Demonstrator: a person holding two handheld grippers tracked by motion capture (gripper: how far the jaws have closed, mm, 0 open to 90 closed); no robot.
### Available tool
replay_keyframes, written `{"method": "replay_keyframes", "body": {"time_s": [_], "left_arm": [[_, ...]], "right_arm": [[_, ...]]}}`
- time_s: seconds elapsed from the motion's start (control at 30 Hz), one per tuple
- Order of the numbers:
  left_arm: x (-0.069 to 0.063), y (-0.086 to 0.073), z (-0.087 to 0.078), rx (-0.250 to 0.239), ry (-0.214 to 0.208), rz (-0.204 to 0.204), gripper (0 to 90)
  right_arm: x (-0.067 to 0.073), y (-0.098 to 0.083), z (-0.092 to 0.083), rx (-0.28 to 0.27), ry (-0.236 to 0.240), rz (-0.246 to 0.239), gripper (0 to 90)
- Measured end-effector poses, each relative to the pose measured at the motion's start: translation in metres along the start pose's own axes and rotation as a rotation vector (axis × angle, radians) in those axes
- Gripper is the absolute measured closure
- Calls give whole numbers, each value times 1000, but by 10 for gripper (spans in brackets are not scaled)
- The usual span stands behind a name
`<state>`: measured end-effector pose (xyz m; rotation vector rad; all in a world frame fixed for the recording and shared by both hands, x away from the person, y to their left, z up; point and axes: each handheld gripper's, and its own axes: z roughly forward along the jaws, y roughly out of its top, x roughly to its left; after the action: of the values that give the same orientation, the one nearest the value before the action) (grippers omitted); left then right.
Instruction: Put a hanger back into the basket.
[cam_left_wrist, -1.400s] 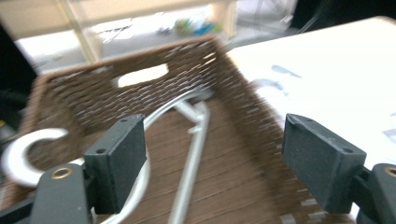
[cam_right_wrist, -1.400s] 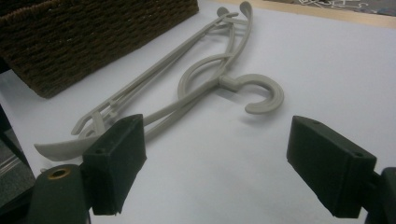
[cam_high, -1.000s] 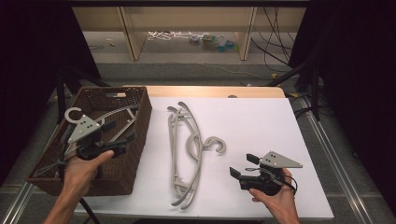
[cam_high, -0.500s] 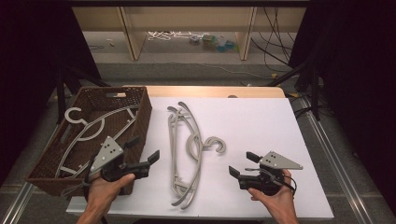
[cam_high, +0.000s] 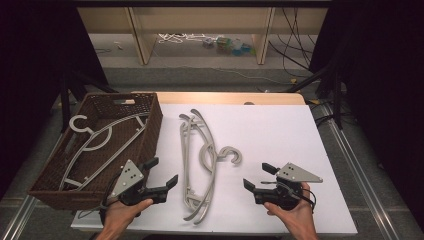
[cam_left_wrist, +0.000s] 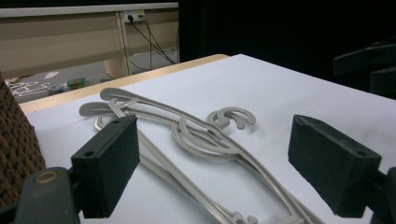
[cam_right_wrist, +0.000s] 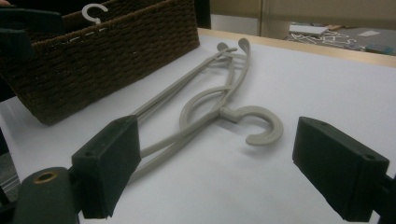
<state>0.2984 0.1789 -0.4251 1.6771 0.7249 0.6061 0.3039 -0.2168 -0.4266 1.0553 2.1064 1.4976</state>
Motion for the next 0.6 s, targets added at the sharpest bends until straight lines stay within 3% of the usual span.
{"method": "replay_keyframes", "body": {"time_s": [0.07, 0.1, 0.27, 0.33, 0.5, 0.57, 0.6], "left_arm": [[-3, -3, 0, 19, 7, 11, 166], [-3, -4, -1, 20, 3, -6, 166], [-8, -6, 0, 17, -9, -13, 165], [-8, -7, 0, 24, -4, 4, 165], [-6, -8, 1, 29, -3, 13, 165], [-7, -9, 3, 26, -5, 2, 166], [-7, -9, 2, 38, -2, 17, 166]], "right_arm": [[0, 0, 1, -4, 9, 1, 161], [0, 0, 2, -6, 8, -1, 161], [2, 0, 5, 10, 6, -3, 161], [4, -1, 7, 6, 14, -3, 161], [10, 0, 20, 47, 24, -15, 161], [14, 1, 29, 75, 25, -29, 161], [16, 2, 33, 103, 26, -38, 161]]}}
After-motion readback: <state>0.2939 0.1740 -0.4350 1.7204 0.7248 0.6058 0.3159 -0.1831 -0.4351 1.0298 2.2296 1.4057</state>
